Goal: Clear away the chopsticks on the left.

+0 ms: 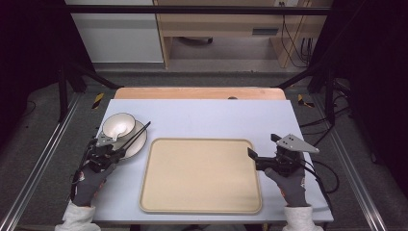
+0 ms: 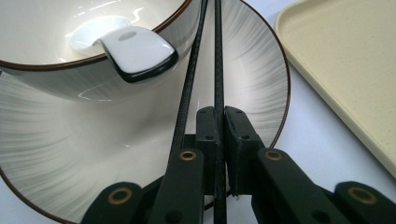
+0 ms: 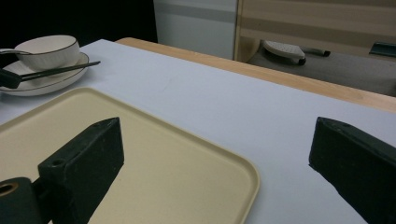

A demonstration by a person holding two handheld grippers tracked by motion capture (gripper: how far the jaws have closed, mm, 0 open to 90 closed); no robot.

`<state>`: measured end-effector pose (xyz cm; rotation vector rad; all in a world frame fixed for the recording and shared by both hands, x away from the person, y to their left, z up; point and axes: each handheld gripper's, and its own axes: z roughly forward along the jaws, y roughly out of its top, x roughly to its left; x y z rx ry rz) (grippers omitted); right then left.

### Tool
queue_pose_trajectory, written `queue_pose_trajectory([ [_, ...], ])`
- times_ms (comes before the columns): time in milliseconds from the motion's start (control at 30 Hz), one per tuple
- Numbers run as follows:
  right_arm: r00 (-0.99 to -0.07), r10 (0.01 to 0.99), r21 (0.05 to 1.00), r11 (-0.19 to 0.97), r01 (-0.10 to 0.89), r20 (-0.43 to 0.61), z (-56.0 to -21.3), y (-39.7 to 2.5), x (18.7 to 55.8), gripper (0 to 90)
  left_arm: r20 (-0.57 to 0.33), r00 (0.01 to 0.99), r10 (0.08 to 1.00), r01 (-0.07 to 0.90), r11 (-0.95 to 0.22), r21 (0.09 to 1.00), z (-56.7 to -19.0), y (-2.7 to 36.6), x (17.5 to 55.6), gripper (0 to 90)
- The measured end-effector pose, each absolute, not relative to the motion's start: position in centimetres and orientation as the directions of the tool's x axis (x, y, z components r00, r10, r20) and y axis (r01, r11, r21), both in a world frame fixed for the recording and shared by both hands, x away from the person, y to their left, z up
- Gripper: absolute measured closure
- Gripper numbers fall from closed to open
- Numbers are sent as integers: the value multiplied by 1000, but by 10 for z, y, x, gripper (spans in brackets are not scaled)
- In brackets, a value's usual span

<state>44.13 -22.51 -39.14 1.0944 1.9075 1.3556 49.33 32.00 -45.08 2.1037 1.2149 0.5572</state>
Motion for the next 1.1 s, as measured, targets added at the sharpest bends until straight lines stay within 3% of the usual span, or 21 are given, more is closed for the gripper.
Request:
queue_pose_trajectory([
  [500, -511, 859, 942, 157, 297, 18, -390, -227, 441, 28, 3, 447, 895, 599, -302, 742, -441, 314, 485, 853],
  [1100, -493, 870, 944, 147, 296, 19, -387, -231, 439, 15, -45, 365, 930, 566, -184, 804, -420, 277, 452, 854],
])
